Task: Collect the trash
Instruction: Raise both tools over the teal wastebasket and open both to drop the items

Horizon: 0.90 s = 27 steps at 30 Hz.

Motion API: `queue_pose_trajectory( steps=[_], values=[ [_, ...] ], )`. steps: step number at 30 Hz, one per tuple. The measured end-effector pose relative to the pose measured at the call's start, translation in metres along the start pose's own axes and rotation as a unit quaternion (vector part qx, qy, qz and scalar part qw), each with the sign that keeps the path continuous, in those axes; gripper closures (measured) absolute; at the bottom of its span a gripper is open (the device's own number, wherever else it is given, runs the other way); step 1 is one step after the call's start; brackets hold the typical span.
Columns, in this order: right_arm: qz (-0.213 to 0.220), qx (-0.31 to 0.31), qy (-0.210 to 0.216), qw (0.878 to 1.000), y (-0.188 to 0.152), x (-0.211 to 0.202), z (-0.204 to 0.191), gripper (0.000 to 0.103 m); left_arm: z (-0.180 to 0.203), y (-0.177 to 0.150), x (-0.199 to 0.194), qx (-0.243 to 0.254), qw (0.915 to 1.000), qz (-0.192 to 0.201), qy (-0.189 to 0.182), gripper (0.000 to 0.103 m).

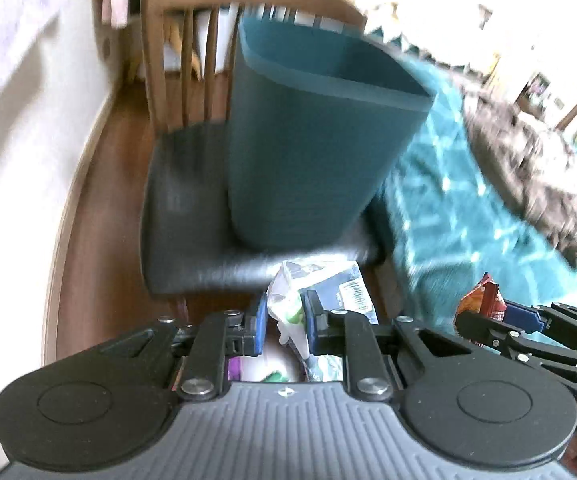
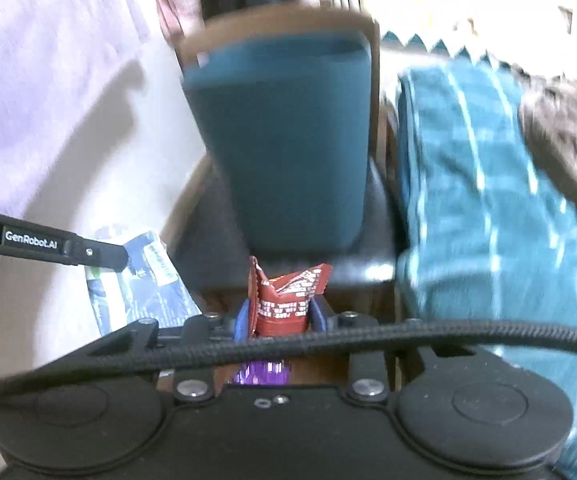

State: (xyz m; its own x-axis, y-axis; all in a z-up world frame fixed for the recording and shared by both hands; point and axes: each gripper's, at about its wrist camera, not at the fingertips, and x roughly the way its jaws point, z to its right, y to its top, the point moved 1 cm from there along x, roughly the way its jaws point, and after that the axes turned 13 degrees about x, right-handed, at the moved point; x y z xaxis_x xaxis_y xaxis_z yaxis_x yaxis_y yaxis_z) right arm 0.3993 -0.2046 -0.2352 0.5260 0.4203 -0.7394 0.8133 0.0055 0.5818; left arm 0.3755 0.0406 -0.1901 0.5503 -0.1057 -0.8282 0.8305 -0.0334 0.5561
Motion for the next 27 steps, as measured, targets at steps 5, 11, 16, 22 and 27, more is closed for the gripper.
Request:
queue_pose_trajectory(
  steps=[5,11,16,22,27],
  values=[
    [0.054,-0.016,0.01,0.998,0.054,-0.031,-0.013,0.071,0.0,0.051,-0.036,0.014,0.9984,0.055,0.007,0.084],
    [0.1,-0.04,0.006,0.994,0.117,-0.036,-0.027,0.071,0.002,0.118,-0.052,0.04,0.9927,0.109,0.033,0.084],
    [0.115,-0.037,-0.001,0.993,0.162,-0.017,-0.036,0.071,-0.002,0.168,-0.039,0.054,0.9892,0.12,0.065,0.084],
    [0.112,-0.041,-0.005,0.993,0.203,0.024,-0.046,0.071,-0.016,0.205,-0.004,0.053,0.9887,0.107,0.091,0.084],
    [0.089,-0.033,-0.018,0.995,0.219,0.062,-0.045,0.071,-0.026,0.218,0.031,0.051,0.9904,0.075,0.104,0.084]
  ],
)
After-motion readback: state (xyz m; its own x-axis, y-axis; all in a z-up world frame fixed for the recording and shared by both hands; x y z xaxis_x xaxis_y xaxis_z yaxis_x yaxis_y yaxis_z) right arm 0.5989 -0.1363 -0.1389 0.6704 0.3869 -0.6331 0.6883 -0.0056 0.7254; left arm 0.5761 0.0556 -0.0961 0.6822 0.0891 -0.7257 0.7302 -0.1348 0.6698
